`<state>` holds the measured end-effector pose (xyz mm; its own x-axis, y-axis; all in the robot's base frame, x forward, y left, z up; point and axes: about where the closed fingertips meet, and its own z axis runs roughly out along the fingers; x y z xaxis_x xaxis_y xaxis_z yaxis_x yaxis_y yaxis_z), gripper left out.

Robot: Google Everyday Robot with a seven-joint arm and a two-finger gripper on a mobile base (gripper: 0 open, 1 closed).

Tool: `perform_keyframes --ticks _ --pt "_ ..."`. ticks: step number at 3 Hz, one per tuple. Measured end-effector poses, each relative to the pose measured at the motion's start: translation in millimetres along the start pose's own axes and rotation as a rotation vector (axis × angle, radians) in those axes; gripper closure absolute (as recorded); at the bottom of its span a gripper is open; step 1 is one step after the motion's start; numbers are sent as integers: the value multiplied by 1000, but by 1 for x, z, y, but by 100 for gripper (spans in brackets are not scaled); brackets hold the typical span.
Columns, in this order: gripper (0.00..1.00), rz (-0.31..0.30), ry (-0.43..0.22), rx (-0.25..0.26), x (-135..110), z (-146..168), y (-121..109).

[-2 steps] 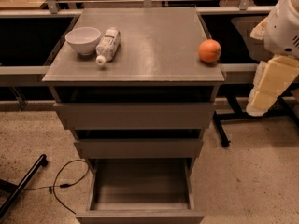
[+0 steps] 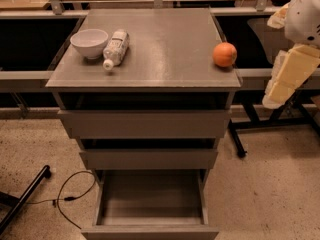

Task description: Place orange into bottom drawer

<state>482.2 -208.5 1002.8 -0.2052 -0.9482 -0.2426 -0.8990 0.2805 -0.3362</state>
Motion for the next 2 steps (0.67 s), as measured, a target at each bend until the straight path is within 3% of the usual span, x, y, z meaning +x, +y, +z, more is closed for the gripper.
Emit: perform_keyframes --ticks 2 --pt "0 -26 -111 25 -18 16 -50"
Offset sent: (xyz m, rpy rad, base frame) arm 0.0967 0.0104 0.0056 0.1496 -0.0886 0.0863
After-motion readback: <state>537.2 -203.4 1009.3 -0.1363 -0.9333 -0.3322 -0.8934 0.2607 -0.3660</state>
